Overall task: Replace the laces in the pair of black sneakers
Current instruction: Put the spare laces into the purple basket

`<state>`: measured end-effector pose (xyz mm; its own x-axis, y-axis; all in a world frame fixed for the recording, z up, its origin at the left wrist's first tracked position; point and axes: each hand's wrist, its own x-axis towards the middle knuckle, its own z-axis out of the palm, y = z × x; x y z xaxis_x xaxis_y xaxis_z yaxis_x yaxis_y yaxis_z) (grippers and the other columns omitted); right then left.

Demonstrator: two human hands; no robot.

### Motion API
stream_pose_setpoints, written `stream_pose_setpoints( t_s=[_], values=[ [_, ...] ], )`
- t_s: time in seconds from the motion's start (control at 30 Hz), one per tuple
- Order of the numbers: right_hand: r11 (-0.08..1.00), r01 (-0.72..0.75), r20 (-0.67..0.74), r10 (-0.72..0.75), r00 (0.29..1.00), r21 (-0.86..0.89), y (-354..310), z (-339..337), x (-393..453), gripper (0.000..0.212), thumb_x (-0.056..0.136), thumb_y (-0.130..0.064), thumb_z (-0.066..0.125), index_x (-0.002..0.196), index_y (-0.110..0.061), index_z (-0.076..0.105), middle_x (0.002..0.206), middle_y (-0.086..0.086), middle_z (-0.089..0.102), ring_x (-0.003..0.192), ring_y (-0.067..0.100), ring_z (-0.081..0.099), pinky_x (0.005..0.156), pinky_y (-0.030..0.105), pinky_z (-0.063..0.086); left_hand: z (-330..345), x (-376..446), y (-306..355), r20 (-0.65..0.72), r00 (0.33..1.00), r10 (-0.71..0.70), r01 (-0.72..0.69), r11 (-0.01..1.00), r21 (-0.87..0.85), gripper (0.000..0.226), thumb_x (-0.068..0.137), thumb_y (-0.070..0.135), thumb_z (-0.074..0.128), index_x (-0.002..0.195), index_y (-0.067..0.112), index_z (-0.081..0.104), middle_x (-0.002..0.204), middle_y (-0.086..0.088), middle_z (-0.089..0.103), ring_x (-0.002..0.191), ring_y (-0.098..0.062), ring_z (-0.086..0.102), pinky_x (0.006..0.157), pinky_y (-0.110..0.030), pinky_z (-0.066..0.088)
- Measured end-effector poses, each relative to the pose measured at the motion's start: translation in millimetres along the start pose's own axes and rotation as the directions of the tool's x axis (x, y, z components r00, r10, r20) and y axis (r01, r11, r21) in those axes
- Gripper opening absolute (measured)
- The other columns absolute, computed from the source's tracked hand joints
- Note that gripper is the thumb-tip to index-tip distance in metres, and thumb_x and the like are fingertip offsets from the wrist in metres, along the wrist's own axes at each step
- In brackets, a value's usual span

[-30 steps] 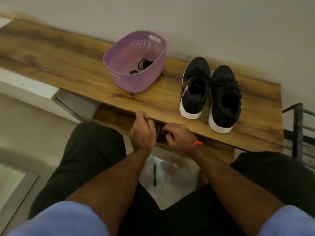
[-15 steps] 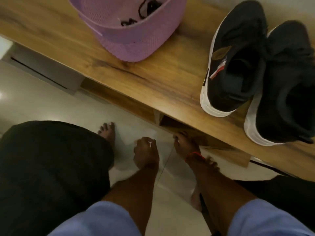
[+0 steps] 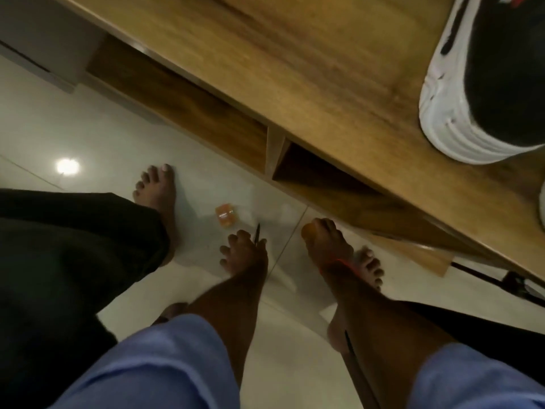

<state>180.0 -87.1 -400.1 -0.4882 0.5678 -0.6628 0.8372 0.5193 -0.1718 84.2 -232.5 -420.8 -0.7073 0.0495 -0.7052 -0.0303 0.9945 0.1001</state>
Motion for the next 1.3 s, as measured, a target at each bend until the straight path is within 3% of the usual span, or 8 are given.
stream_pose_setpoints(
  t_s=[0.23,0.33,0.47,0.6,0.7,0.97,1.17,1.3],
  values=[
    [1.0,-0.021,0.106,0.022,0.994,-0.014,-3,21,18,0.069,0.096,-0.038,0.058,0.153,-0.027,0.021,0.16,0.006,0.016,0.136,0.031,0.037,0.095,0.047,0.047,17,14,7,0.038,0.999,0.005,-0.009,0.994,0.104,0.045,0.1,0.052,0.051,0.131,0.019,0.049,0.13,-0.006,0.049,0.119,-0.033,0.047,0.095,-0.048,0.046],
    [0.998,-0.034,0.129,0.041,0.991,-0.057,-5,33,27,0.066,0.096,-0.034,0.056,0.153,-0.025,0.023,0.156,0.01,0.019,0.134,0.033,0.038,0.096,0.048,0.05,16,18,8,0.039,0.999,-0.01,0.004,0.987,0.159,0.04,0.103,0.048,0.046,0.132,0.02,0.05,0.128,-0.006,0.048,0.116,-0.03,0.047,0.094,-0.046,0.046],
    [0.988,-0.017,0.058,0.026,0.998,-0.157,-10,39,34,0.039,0.1,-0.023,0.042,0.139,-0.018,0.038,0.143,0.014,0.036,0.121,0.032,0.048,0.091,0.044,0.053,9,12,7,0.018,1.0,-0.021,0.018,0.986,0.165,0.036,0.103,0.047,0.045,0.129,0.023,0.053,0.126,-0.004,0.048,0.114,-0.028,0.047,0.093,-0.044,0.046],
    [0.988,0.018,0.038,-0.012,0.999,-0.156,-17,29,23,0.044,0.098,-0.022,0.043,0.141,-0.018,0.039,0.142,0.011,0.039,0.117,0.03,0.052,0.091,0.042,0.053,-5,1,10,-0.001,1.0,0.001,-0.001,0.994,0.107,0.031,0.101,0.048,0.052,0.123,0.027,0.06,0.125,-0.002,0.049,0.112,-0.026,0.046,0.092,-0.04,0.044],
    [0.999,0.033,0.025,-0.032,0.999,-0.03,-23,10,5,0.046,0.1,-0.023,0.043,0.145,-0.021,0.037,0.145,0.007,0.038,0.12,0.03,0.052,0.094,0.044,0.05,-25,-13,16,-0.046,0.999,0.024,-0.021,0.997,0.072,0.027,0.1,0.049,0.053,0.118,0.03,0.062,0.126,0.0,0.051,0.113,-0.027,0.046,0.091,-0.041,0.042],
    [0.965,0.211,-0.045,-0.206,0.977,0.154,-49,-71,-61,0.052,0.103,-0.03,0.043,0.153,-0.023,0.031,0.162,0.003,0.026,0.142,0.027,0.036,0.113,0.04,0.036,-117,-75,34,-0.15,0.969,0.194,-0.199,0.98,-0.019,0.02,0.102,0.045,0.053,0.116,0.032,0.059,0.117,0.001,0.061,0.113,-0.024,0.053,0.087,-0.039,0.032],
    [0.925,0.338,-0.215,-0.3,0.929,0.172,-62,-129,-110,0.057,0.098,-0.037,0.051,0.152,-0.03,0.034,0.159,-0.005,0.031,0.14,0.019,0.038,0.112,0.034,0.038,-175,-123,36,-0.321,0.887,0.332,-0.372,0.926,-0.07,0.016,0.103,0.039,0.052,0.115,0.03,0.059,0.091,0.002,0.058,0.093,-0.021,0.054,0.081,-0.033,0.028],
    [0.874,0.455,-0.288,-0.398,0.871,0.168,-67,-160,-148,0.06,0.097,-0.04,0.054,0.152,-0.026,0.036,0.156,-0.004,0.032,0.139,0.018,0.038,0.11,0.027,0.033,-211,-159,31,-0.403,0.826,0.394,-0.471,0.875,-0.112,0.018,0.104,0.035,0.051,0.117,0.025,0.058,0.094,0.003,0.053,0.104,-0.023,0.057,0.092,-0.036,0.035]
  ],
)
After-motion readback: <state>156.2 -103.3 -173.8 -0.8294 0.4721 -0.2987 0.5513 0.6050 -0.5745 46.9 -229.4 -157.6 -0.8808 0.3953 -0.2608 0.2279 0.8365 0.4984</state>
